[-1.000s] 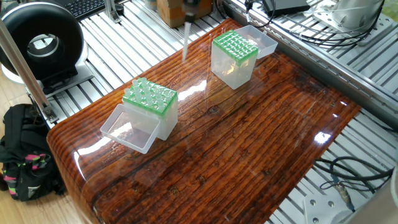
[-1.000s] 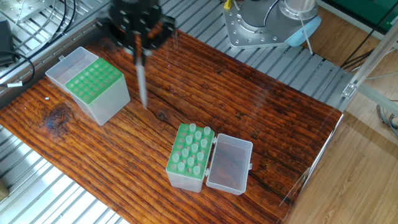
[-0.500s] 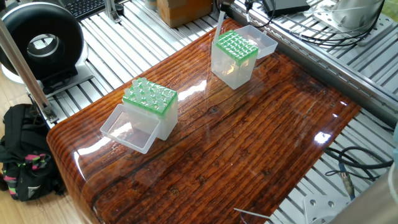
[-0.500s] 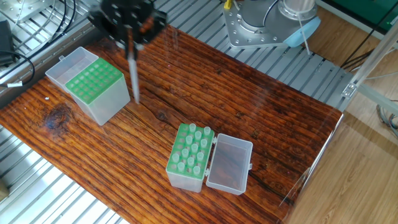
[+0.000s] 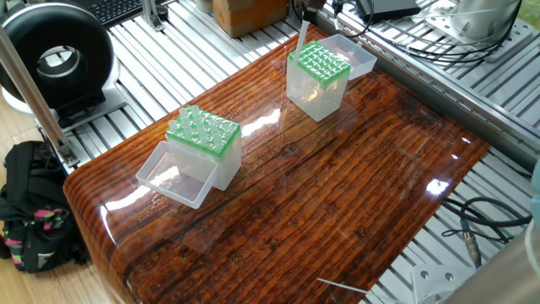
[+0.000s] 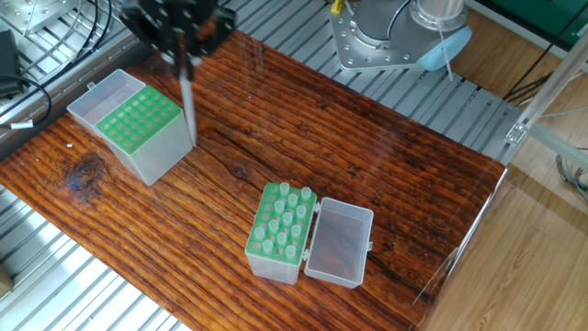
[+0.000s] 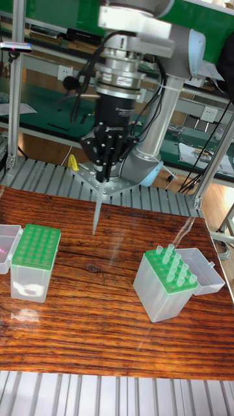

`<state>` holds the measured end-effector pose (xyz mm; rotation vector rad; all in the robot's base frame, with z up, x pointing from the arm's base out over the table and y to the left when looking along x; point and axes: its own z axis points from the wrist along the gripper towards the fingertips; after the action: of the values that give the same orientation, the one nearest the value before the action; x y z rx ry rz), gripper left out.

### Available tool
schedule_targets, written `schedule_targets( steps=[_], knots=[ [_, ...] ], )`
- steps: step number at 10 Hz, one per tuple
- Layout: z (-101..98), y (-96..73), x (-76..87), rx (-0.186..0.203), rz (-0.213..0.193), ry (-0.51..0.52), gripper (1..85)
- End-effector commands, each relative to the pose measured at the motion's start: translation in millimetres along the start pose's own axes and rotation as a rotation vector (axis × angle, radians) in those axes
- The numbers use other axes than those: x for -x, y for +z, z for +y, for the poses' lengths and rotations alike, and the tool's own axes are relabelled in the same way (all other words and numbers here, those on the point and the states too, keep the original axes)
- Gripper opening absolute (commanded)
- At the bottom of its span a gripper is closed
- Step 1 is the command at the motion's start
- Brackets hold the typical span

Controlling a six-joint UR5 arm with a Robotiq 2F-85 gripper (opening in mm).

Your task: Transfer all large pipette tips from one holder to another

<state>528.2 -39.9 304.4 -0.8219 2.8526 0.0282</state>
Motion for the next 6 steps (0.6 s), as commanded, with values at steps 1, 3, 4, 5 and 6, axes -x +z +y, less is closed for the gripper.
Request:
schedule_targets(
  steps=[1, 3, 4, 5, 6],
  knots=[
    [26.9, -4.8, -5.5, -0.026, -0.002, 0.105, 1.0],
    [11.4, -5.9, -15.6, -0.032, 0.022, 0.015, 1.0],
    [-5.4, -5.2, -21.0, -0.043, 0.036, -0.038, 1.0],
    [-18.9, -3.1, -27.7, -0.035, 0.043, -0.072, 1.0],
    [-22.8, 0.5, -39.1, 0.014, 0.057, -0.09, 1.0]
  ],
)
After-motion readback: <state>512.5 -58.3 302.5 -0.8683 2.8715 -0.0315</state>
